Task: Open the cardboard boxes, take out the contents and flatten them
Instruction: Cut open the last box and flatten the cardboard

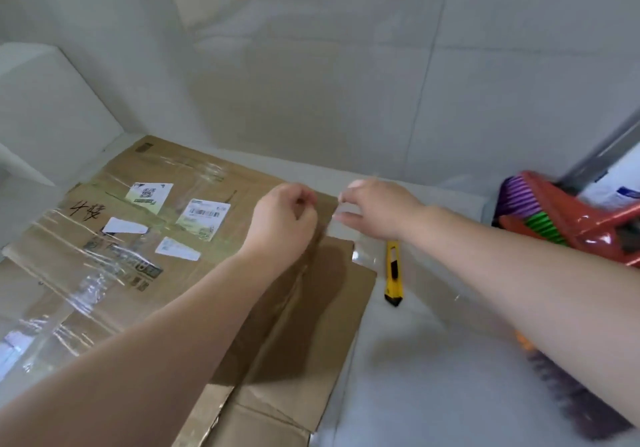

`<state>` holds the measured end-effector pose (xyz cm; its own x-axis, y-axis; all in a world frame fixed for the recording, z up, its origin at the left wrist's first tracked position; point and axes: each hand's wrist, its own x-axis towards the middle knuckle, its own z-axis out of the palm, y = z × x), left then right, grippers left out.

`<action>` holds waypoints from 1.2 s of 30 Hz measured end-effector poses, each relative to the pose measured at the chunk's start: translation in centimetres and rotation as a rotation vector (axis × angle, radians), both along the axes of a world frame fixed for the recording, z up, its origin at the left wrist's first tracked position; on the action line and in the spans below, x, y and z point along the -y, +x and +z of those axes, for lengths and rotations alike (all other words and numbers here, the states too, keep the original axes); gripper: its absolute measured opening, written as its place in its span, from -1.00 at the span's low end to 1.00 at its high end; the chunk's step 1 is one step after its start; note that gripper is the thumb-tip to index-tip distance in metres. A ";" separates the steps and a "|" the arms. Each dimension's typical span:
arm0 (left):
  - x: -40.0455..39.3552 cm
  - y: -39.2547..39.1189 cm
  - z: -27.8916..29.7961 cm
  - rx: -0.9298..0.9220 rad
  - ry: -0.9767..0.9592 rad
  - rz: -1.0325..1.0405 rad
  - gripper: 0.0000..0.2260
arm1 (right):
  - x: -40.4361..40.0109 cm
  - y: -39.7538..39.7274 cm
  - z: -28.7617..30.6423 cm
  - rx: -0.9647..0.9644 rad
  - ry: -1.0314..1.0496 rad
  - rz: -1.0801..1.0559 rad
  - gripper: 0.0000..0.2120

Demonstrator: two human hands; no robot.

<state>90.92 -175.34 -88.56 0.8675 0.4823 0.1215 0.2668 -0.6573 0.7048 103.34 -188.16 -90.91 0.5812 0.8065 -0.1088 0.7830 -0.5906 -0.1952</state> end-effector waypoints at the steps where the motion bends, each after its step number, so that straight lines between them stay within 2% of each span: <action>1: 1.0 0.6 -0.3 -0.022 0.016 -0.070 -0.84 | 1.4 1.2 -0.7 -0.030 0.013 -0.068 -0.60; 4: 2.9 1.9 -1.5 -0.115 0.070 -0.243 -0.84 | 5.6 3.7 -4.4 -0.200 -0.063 -0.312 -0.75; 7: 3.8 3.0 -2.5 -0.181 0.082 -0.265 -0.85 | 7.4 3.9 -9.1 -0.346 -0.208 -0.441 -0.64; 10: 4.7 3.9 -3.3 -0.256 0.040 -0.232 -0.85 | 7.8 3.3 -12.7 -0.460 -0.235 -0.556 -0.65; 17: 4.1 4.4 -4.2 -0.341 0.052 -0.229 -0.87 | 6.3 3.2 -17.1 -0.508 -0.274 -0.657 -0.61; 24: 1.6 2.6 -3.3 -0.363 0.079 -0.222 -0.85 | 4.3 3.0 -17.4 -0.519 -0.206 -0.765 -0.86; 28: 0.0 1.0 -1.9 -0.322 0.057 -0.206 -0.85 | 3.2 2.8 -15.9 -0.497 -0.099 -0.825 -0.88; 31: -1.9 -0.6 -0.6 -0.308 0.091 -0.207 -0.88 | 1.7 2.1 -13.5 -0.539 0.081 -0.845 -0.93; 34: -4.3 -2.9 0.6 -0.339 0.174 -0.160 -0.97 | -0.1 0.8 -10.7 -0.676 0.368 -0.786 -0.78; 36: -5.7 -4.9 0.9 -0.441 0.291 -0.154 -0.84 | -1.2 -0.6 -8.6 -0.747 0.492 -0.763 -0.73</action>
<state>85.98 -169.60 -87.67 0.9243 0.3465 -0.1599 0.3808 -0.8633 0.3311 102.72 -187.00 -99.55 0.8557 0.3273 -0.4007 -0.1461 -0.5901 -0.7940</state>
